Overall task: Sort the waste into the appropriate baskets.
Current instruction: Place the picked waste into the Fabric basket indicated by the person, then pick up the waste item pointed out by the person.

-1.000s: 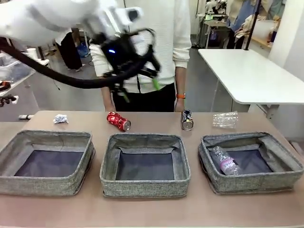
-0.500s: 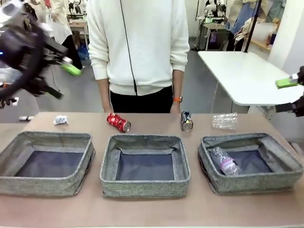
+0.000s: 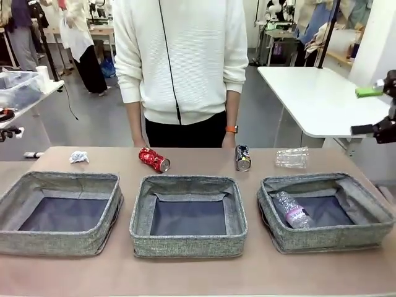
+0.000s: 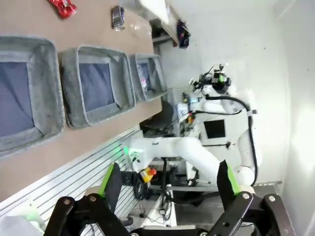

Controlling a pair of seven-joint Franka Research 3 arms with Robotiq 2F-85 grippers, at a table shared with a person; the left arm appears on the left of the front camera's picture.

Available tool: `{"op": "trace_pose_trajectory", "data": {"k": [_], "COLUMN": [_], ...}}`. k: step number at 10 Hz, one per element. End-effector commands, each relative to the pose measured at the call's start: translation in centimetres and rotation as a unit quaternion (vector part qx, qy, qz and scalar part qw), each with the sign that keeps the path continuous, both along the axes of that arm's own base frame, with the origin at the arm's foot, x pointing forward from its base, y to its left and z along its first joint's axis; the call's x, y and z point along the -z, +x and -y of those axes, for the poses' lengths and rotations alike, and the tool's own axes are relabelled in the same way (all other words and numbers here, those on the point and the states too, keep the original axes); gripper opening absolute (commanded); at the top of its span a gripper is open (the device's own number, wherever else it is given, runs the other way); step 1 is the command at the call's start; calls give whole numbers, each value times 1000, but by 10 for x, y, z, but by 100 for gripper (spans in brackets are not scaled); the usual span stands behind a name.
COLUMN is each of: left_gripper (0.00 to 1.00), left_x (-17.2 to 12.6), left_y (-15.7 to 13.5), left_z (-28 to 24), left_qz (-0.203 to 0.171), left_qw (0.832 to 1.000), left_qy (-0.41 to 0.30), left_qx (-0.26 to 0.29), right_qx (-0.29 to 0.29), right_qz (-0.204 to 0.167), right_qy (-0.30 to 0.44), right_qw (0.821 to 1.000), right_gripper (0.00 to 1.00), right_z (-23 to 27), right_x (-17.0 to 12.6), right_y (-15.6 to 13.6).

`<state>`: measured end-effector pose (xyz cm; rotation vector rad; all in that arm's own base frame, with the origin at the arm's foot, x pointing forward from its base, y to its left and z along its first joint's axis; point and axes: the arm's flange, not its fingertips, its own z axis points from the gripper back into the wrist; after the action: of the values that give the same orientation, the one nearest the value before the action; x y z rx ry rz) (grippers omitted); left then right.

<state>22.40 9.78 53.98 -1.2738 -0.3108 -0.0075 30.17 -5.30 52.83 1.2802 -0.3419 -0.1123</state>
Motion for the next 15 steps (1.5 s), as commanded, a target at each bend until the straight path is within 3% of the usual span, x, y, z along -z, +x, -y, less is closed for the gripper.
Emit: {"op": "trace_pose_trajectory", "data": {"k": [1,2,15], "left_gripper": [100,100,100], "left_x": [50,0,0], "left_y": [-5,0,0], "left_z": [6,0,0], "left_qz": [-34,0,0], "left_qw": [998,1000,1000], "left_qy": [-45,0,0], "left_qx": [27,0,0], "right_qx": [33,0,0], "right_qz": [3,0,0], "right_qy": [15,0,0], "right_qw": [999,1000,1000], "right_gripper": [100,100,100], "right_z": [10,0,0], "right_x": [-11,0,0], "right_y": [0,0,0]}}
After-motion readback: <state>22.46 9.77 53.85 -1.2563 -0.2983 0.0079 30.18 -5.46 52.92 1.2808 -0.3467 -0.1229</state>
